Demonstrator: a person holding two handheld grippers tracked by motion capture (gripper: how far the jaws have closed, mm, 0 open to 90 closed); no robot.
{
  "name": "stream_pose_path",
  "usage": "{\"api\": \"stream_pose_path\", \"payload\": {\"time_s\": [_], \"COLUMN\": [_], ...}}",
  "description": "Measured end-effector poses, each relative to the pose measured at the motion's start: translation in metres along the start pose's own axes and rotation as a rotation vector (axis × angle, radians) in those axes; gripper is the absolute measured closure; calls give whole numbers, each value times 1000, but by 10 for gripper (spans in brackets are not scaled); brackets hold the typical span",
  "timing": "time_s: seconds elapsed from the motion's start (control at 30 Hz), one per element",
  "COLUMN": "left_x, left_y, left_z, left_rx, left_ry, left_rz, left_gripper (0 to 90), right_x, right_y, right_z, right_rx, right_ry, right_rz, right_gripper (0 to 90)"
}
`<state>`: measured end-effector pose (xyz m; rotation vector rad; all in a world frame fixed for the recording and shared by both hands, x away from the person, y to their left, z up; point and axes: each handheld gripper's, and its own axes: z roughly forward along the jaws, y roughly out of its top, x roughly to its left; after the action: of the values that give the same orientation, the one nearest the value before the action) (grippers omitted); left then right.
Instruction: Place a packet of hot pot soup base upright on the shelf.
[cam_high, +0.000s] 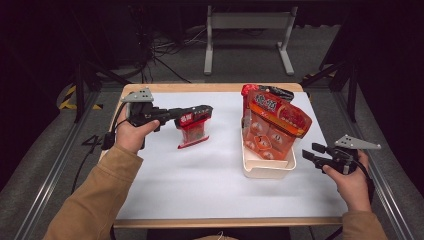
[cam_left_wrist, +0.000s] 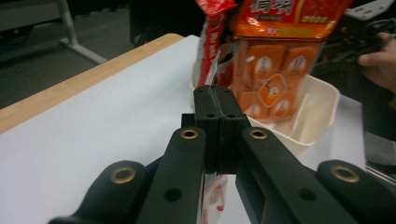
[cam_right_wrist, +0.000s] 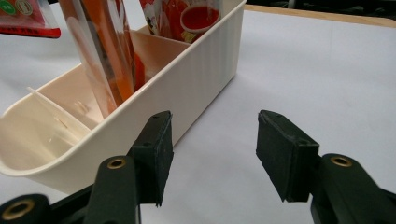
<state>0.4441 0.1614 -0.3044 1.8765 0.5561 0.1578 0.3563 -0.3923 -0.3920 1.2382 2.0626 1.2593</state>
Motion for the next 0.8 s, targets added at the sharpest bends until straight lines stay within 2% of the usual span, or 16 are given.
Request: {"api": "stream_pose_path", "payload": {"time_s": [0.23, 0.43, 0.53, 0.8], "left_x": [-23, -43, -52, -65], "left_y": [17, 29, 35, 45], "left_z": [1, 6, 8, 14], "left_rx": [12, 11, 20, 17], "left_ry": [-44, -95, -83, -121], "left_rz": [76, 96, 143, 158], "left_gripper": [900, 900, 900, 900], "right_x": [-5, -7, -8, -12], "right_y": [-4, -6, -7, -8], "right_z": [3, 4, 5, 7], "right_rx": [19, 32, 36, 47], "right_ry": [-13, -30, -32, -40], "right_rz": [-16, -26, -25, -25], "right_gripper": [429, 423, 420, 420]}}
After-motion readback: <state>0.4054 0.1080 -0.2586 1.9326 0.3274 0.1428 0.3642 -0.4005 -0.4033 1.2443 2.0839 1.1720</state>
